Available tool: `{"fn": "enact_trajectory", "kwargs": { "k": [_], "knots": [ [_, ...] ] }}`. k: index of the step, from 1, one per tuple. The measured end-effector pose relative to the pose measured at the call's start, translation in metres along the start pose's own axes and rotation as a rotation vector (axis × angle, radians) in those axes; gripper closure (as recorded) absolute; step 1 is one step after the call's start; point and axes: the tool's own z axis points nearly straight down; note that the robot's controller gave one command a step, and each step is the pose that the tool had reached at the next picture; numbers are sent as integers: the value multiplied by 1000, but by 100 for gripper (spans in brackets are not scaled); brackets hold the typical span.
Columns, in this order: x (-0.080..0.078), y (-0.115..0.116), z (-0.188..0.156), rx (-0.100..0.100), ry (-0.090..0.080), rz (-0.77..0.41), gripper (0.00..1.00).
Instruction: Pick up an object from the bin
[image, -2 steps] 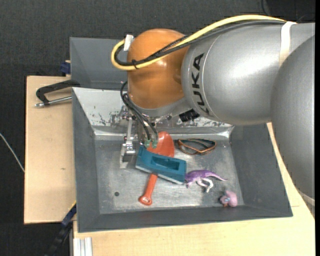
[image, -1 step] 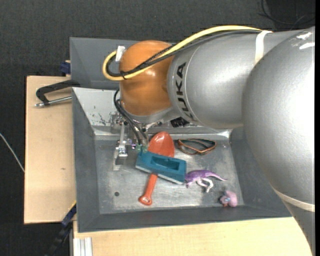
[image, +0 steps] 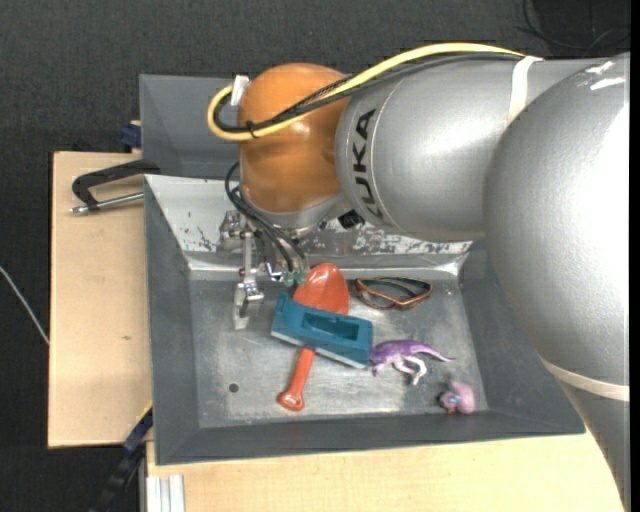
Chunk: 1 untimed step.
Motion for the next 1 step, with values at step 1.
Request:
{"fn": "enact_trajectory", "kwargs": {
  "k": [1],
  "knots": [
    [-5, -1, -33, -3, -9, 95, 0]
  ]
}}
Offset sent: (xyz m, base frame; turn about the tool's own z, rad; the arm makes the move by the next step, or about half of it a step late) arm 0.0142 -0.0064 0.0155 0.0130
